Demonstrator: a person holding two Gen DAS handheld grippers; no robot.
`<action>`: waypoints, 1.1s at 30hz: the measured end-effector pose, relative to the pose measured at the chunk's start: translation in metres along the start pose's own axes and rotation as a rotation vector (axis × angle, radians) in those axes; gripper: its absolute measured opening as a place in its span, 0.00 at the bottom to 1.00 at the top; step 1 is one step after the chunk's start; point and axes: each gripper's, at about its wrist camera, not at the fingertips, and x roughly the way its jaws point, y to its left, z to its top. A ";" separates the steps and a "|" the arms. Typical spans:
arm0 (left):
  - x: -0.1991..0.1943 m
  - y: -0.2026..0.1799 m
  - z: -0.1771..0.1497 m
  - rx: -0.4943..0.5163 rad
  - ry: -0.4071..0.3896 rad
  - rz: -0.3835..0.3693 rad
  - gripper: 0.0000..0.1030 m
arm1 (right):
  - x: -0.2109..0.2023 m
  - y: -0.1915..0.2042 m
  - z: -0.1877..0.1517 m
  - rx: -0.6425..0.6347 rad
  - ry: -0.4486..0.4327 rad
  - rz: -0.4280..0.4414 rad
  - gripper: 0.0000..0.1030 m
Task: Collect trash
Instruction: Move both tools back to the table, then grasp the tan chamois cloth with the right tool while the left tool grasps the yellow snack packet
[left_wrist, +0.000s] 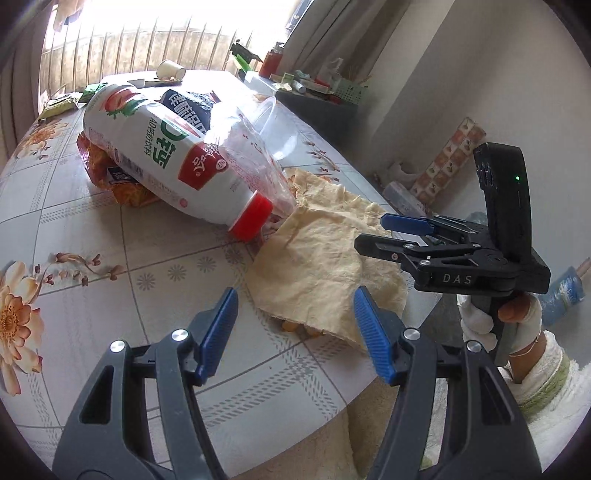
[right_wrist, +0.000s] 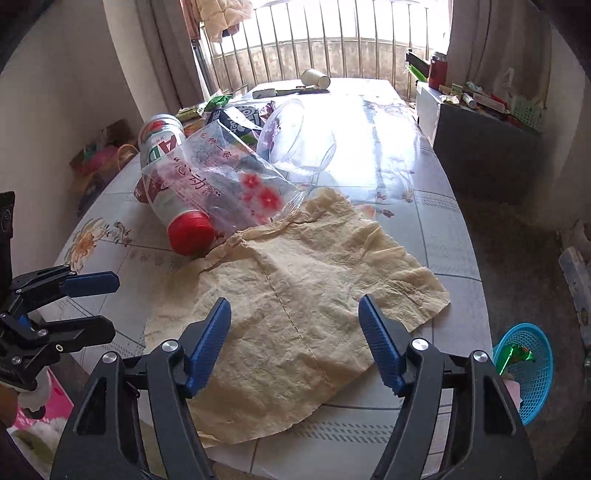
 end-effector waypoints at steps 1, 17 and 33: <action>0.001 0.002 -0.001 -0.004 0.000 -0.009 0.59 | 0.004 0.000 0.000 0.007 0.017 0.001 0.54; 0.007 0.017 -0.015 -0.060 -0.002 -0.051 0.59 | -0.048 -0.019 0.029 0.274 -0.160 0.242 0.05; 0.015 0.010 -0.009 -0.081 -0.010 -0.105 0.59 | -0.075 -0.115 -0.022 0.731 -0.302 0.438 0.05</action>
